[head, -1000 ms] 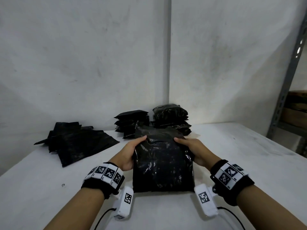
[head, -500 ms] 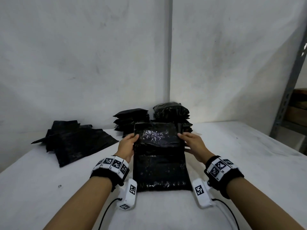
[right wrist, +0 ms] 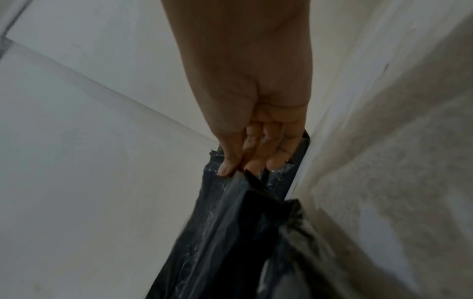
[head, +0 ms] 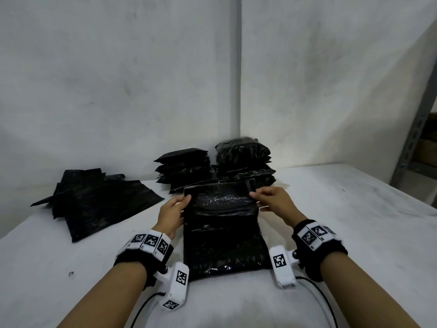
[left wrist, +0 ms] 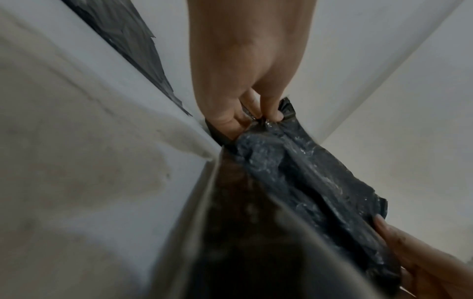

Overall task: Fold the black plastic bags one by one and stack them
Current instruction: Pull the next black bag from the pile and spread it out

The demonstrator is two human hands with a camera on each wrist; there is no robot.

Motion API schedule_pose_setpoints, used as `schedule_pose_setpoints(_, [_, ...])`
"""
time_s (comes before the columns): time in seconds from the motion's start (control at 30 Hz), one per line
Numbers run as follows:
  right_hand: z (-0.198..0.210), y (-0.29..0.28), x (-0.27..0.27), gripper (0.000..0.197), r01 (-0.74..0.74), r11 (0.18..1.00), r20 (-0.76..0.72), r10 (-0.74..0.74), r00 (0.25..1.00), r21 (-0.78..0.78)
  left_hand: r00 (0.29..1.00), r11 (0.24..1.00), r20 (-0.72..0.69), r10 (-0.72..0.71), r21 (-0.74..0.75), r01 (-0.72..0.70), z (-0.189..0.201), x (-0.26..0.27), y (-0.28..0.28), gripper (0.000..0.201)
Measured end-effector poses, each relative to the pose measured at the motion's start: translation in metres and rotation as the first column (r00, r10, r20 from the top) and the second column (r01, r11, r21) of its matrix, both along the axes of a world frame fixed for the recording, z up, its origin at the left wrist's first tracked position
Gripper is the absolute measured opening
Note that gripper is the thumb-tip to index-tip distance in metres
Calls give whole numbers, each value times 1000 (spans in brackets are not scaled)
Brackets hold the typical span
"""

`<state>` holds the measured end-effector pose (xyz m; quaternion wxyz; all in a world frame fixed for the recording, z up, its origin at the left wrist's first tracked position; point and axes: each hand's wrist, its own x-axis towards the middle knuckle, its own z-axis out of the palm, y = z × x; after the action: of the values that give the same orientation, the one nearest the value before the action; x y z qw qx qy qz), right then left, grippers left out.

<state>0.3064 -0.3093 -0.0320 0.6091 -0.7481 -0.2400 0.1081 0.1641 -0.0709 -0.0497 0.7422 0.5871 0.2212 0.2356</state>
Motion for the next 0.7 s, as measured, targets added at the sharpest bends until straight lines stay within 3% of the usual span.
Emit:
schedule_pose_setpoints(0.17, [-9,-1,5,17,104,995,73,-103,992,-7,999,999,0,44,27,-44,-5,3,5,17])
schedule_pose_setpoints(0.27, [-4,3,0,11,23,994,-77,-14,997,106,994,990,-37,103,104,-99,-7,2,11,20])
schedule_pose_setpoints(0.4, [1,5,-7,6,-9,970,-233,67,970,242,999,999,3,48,18,-48,-4,1,6,22])
schedule_pose_setpoints(0.57, [3,3,-9,10,-50,960,-266,126,956,277,999,999,-28,17,-33,-18,7,-5,-2,22])
schedule_pose_setpoints(0.7, [6,3,-9,7,1,966,-231,61,971,257,994,993,-71,86,88,-80,12,-8,-3,22])
